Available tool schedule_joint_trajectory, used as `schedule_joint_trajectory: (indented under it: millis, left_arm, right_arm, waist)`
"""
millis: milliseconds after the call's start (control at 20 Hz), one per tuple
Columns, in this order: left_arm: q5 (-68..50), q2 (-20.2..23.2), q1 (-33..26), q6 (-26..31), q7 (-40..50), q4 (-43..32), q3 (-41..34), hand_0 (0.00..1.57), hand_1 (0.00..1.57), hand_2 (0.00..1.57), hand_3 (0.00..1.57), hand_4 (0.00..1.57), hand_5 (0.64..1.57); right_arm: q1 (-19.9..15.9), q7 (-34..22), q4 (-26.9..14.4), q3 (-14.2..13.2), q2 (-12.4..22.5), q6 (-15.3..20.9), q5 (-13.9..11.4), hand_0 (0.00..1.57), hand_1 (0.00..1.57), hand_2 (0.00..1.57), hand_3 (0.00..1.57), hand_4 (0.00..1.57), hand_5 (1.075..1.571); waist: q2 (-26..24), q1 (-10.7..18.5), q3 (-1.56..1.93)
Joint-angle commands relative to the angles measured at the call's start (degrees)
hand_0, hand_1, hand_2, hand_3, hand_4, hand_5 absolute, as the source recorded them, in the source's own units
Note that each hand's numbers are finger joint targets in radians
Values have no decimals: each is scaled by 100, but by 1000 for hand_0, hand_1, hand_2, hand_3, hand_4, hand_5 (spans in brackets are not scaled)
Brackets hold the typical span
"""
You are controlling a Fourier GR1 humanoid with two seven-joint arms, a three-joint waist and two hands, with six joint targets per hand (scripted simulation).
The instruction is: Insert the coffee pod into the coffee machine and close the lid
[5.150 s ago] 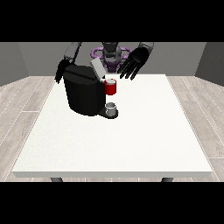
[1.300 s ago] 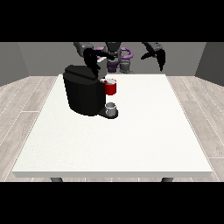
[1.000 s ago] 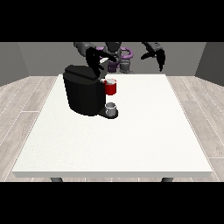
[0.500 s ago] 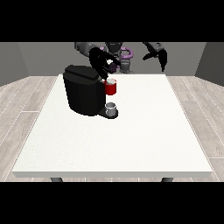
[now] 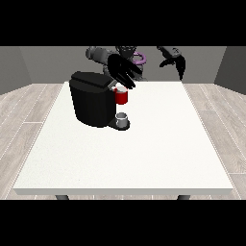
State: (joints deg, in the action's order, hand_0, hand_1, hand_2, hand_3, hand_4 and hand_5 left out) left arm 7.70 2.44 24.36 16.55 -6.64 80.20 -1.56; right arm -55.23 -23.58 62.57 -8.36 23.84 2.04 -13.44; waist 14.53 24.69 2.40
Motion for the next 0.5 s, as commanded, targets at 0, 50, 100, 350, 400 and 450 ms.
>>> schedule_joint_trajectory:
  millis: [0,50,100,350,400,450]
  left_arm:
    - [-23,-76,221,43,69,-59,72,0,0,0,0,368,1571]
    - [-40,15,195,108,-39,-40,35,0,0,0,0,365,1571]
    - [16,-1,325,74,-74,-24,75,0,0,0,0,395,1571]
    - [-122,72,514,193,-79,134,11,0,0,0,0,352,1571]
    - [-119,8,629,72,155,111,-27,0,0,0,0,254,1571]
    - [-167,35,515,198,57,199,26,0,0,0,0,0,1571]
  right_arm:
    - [-689,504,379,329,-526,-154,186,0,0,0,0,0,1571]
    - [-544,599,398,300,-495,-97,145,0,0,0,0,0,1571]
    - [-691,604,371,245,-502,-46,163,0,0,0,0,0,1571]
    - [-1126,997,30,138,-665,220,154,0,0,0,0,0,1571]
    - [-978,1148,2,303,-977,290,131,0,0,0,0,0,1571]
    - [-1271,1052,-242,37,-675,-30,371,0,0,0,0,0,1571]
  waist:
    - [34,572,-239]
    - [170,626,-237]
    - [300,718,-237]
    - [673,879,-242]
    - [653,714,-241]
    - [622,729,-242]
